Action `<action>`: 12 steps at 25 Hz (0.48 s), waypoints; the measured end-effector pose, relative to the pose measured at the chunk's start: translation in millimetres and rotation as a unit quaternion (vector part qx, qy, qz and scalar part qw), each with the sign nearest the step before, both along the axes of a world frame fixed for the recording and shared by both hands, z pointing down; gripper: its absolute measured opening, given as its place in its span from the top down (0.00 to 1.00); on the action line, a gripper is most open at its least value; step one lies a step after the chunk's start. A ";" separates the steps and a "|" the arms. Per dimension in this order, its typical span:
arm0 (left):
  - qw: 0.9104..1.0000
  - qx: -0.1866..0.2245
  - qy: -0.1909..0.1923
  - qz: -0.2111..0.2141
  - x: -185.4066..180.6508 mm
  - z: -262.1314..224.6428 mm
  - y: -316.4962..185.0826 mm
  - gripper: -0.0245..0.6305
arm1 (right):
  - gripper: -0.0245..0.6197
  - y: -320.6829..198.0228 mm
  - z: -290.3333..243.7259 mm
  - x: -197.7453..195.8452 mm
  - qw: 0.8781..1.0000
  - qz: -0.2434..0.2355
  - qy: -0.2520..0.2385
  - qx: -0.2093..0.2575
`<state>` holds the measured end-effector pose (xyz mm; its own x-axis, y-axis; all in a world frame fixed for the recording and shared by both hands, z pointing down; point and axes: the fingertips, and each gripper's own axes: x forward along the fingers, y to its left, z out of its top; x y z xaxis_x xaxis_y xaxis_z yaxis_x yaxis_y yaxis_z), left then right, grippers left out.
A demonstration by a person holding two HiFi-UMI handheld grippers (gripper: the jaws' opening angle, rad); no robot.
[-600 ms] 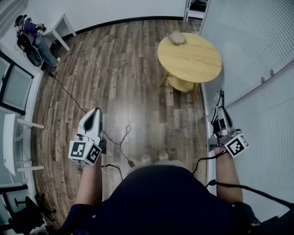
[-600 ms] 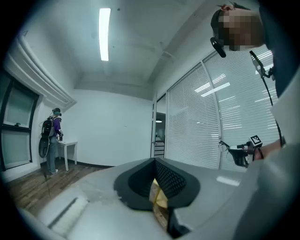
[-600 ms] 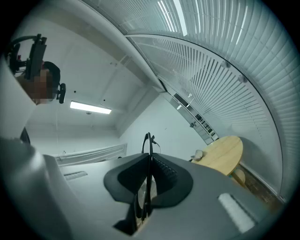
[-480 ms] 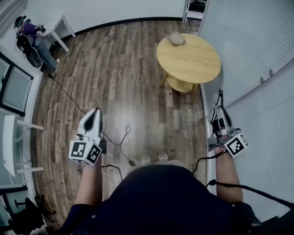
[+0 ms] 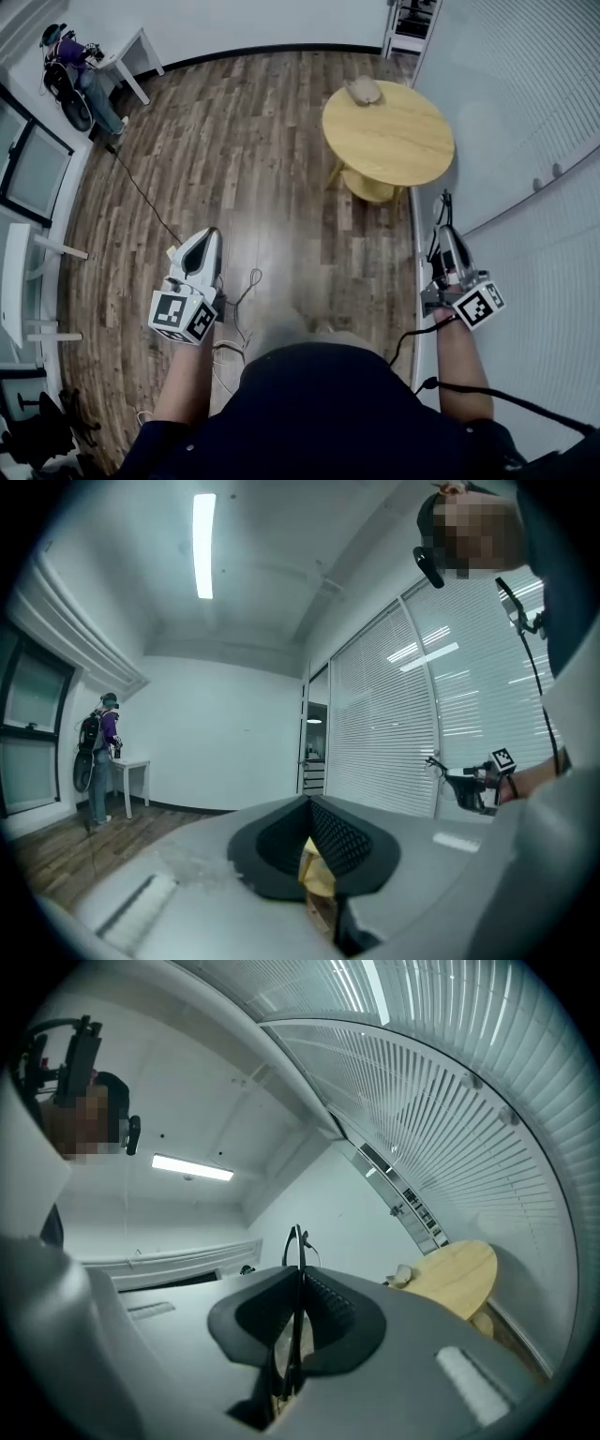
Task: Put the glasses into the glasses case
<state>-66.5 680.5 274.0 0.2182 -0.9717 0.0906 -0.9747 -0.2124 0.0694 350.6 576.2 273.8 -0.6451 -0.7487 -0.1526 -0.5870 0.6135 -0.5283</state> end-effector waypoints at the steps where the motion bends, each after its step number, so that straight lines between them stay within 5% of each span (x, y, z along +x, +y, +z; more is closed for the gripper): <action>1: 1.000 -0.004 0.003 0.002 5.6 5.1 -1.3 0.96 | 0.92 -4.2 3.1 1.8 1.000 -0.001 -0.001 -0.003; 12: 0.998 -0.010 -0.027 0.050 10.7 16.4 -65.5 0.96 | 0.92 -50.4 16.3 -28.8 1.000 -0.006 0.001 -0.018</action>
